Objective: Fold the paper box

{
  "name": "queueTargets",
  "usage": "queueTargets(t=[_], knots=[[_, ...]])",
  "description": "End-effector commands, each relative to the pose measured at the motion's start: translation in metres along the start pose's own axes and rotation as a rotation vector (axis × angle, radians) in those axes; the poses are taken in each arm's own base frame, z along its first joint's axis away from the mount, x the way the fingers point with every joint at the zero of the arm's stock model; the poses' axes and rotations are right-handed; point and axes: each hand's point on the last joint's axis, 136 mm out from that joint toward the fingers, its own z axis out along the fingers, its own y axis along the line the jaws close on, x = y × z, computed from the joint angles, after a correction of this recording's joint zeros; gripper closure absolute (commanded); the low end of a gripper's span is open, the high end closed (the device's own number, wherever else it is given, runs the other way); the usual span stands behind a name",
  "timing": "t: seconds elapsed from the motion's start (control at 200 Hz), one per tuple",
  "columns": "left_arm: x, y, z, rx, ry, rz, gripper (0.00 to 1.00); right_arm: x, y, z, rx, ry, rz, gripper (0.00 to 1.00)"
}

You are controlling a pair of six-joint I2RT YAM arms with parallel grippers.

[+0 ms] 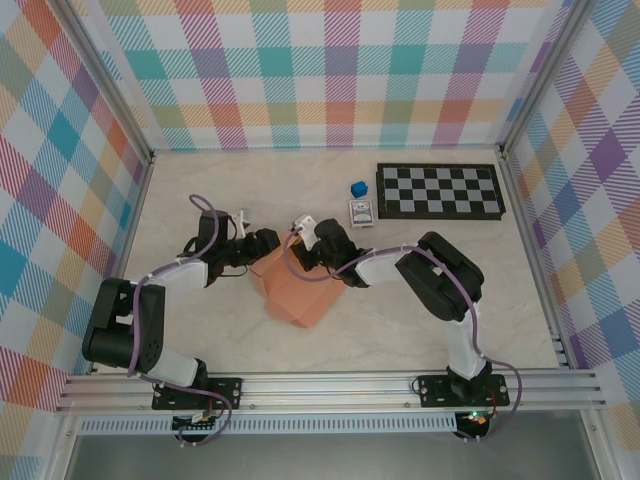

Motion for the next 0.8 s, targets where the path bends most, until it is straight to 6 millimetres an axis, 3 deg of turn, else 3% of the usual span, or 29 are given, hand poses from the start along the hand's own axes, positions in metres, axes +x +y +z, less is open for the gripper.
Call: queueTargets(t=[0.0,0.24,0.435,0.56,0.795], knots=[[0.008,0.006,0.005,0.016,0.039,-0.057,0.45,0.056,-0.011,0.007,0.037,0.161,0.090,1.00],[0.011,0.004,0.013,0.066,0.052,-0.123,0.44,0.062,-0.020,0.009,0.087,0.177,0.117,0.97],[0.018,0.000,0.025,0.093,0.067,-0.163,0.44,0.046,-0.004,0.009,-0.007,0.092,0.158,0.93],[0.017,-0.004,0.023,0.090,0.062,-0.135,0.44,0.038,-0.001,0.003,-0.036,0.054,0.130,0.86],[0.005,0.010,0.019,0.004,0.039,-0.087,0.44,0.047,-0.005,-0.003,-0.084,0.083,0.121,0.82]])
